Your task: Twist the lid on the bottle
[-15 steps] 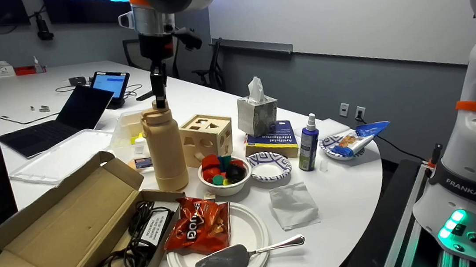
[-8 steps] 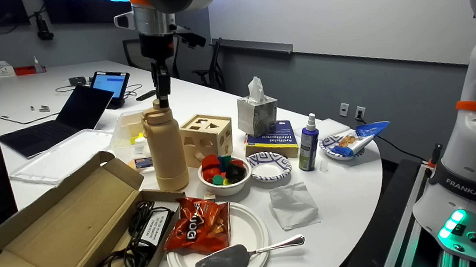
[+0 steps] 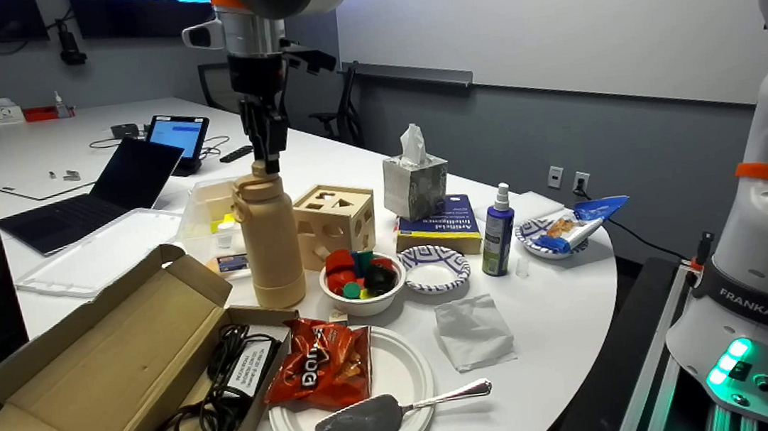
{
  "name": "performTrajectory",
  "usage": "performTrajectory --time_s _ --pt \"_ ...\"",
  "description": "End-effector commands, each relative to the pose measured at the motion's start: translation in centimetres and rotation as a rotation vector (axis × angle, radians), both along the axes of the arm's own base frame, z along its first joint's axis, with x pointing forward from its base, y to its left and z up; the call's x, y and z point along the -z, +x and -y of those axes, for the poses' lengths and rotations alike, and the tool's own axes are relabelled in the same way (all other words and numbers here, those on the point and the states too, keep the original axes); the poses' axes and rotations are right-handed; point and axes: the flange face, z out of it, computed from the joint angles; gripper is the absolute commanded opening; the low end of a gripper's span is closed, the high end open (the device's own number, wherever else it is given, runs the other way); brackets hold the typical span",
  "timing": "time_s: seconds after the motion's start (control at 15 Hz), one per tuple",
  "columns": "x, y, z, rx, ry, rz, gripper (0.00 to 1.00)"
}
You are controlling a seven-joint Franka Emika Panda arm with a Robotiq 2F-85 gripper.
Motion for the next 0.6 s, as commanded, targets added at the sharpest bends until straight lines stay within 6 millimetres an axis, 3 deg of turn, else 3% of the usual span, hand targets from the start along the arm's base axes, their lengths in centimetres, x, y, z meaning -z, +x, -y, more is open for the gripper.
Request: performTrajectory --time_s 0.0,0.53 --pt "0.32 0.00 0.50 -0.087 -0.021 -0.031 0.20" --pt "0.55 0.12 0.63 -0.269 -0.040 -0.039 0.20"
